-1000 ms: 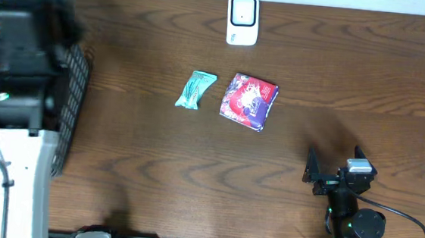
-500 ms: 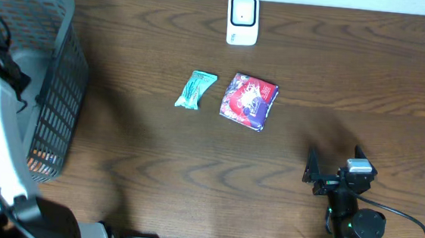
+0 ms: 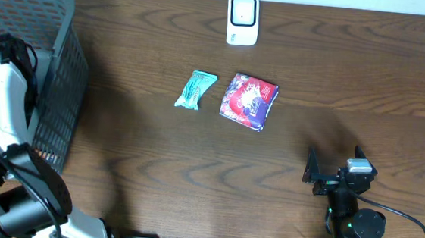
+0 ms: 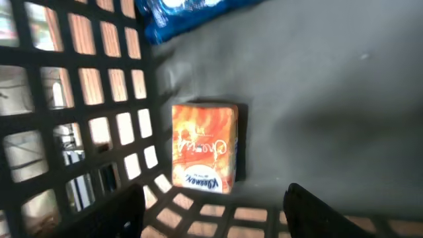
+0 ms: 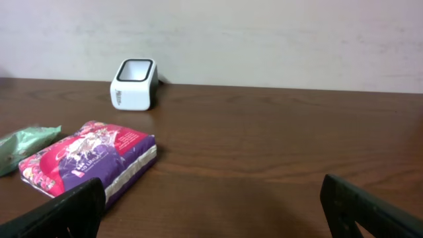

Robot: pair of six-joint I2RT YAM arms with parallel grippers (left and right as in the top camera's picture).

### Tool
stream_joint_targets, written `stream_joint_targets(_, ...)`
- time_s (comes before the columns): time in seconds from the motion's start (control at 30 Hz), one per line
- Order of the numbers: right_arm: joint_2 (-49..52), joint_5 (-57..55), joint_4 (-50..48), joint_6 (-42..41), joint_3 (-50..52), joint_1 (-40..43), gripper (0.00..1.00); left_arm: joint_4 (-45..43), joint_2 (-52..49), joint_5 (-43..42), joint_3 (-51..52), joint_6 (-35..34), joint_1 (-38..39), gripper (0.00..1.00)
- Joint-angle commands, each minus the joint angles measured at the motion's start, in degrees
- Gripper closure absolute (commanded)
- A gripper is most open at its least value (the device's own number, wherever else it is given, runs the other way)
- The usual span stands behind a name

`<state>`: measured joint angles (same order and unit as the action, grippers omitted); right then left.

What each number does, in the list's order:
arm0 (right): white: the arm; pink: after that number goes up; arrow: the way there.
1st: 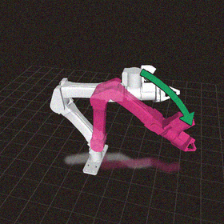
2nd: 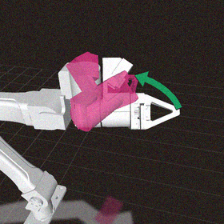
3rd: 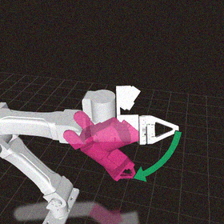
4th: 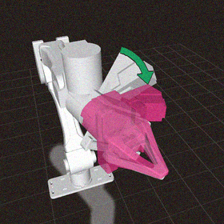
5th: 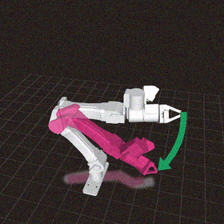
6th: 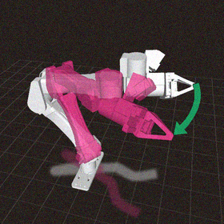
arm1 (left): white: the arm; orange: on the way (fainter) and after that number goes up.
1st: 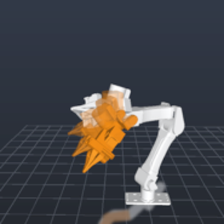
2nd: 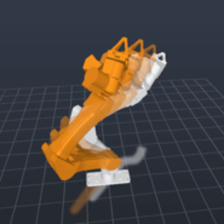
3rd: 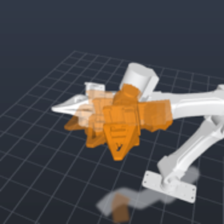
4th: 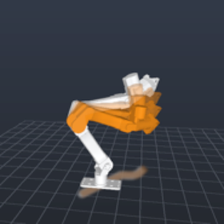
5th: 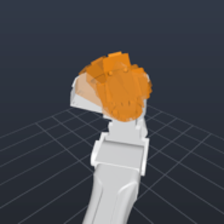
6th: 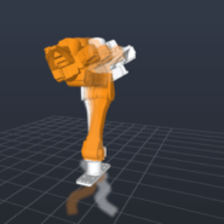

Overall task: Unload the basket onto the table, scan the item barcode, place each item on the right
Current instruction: 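Reach the left gripper into the basket and grasp the small orange box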

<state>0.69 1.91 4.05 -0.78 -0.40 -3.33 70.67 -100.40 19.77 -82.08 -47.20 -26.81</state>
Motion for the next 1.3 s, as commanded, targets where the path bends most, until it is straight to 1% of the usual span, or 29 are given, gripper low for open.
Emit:
stream_joint_targets(0.0,-0.3,-0.1,0.2,0.6,0.1,0.5,0.01,-1.9,-1.4,0.2,4.5,-2.0,0.1,0.32)
stream_joint_targets(0.3,-0.3,-0.1,0.2,0.6,0.1,0.5,0.01,-9.6,-1.4,0.2,12.0,-2.0,0.1,0.32)
stream_joint_targets(0.37,-0.3,-0.1,0.2,0.6,0.1,0.5,0.01,-10.0,-1.4,0.2,12.6,-2.0,0.1,0.35)
stream_joint_targets(0.43,-0.3,-0.1,0.2,0.6,0.1,0.5,0.01,-10.0,-1.4,0.2,12.6,-2.0,0.1,0.4)
stream_joint_targets(0.5,-0.3,-0.1,0.2,0.6,0.1,0.5,0.01,-10.0,-1.4,0.2,12.2,-2.0,-0.2,0.43)
stream_joint_targets(0.57,-0.3,-0.1,0.2,0.6,0.1,0.5,0.01,-9.4,-1.1,0.1,10.8,-0.9,-0.7,0.5)
stream_joint_targets(0.6,-0.3,-0.1,0.2,0.6,0.1,0.5,0.01,-9.1,-0.9,0.1,10.1,-0.3,-0.8,0.5)
stream_joint_targets(0.8,-0.3,-0.1,0.2,0.6,0.1,0.5,0.01,-5.2,2.4,0.1,3.6,-0.1,-0.9,0.5)
stream_joint_targets(0.97,-0.3,-0.1,0.2,0.6,0.1,0.5,0.01,-6.5,6.8,0.1,0.6,0.0,-0.9,0.49)
stream_joint_targets(1.17,-0.3,-0.1,0.2,0.6,0.1,0.5,0.01,-8.2,9.5,-0.1,0.5,0.0,-2.9,0.49)
stream_joint_targets(1.27,-0.3,-0.1,0.2,0.6,0.1,0.5,0.01,-8.0,8.6,-2.8,1.6,0.0,-4.7,0.49)
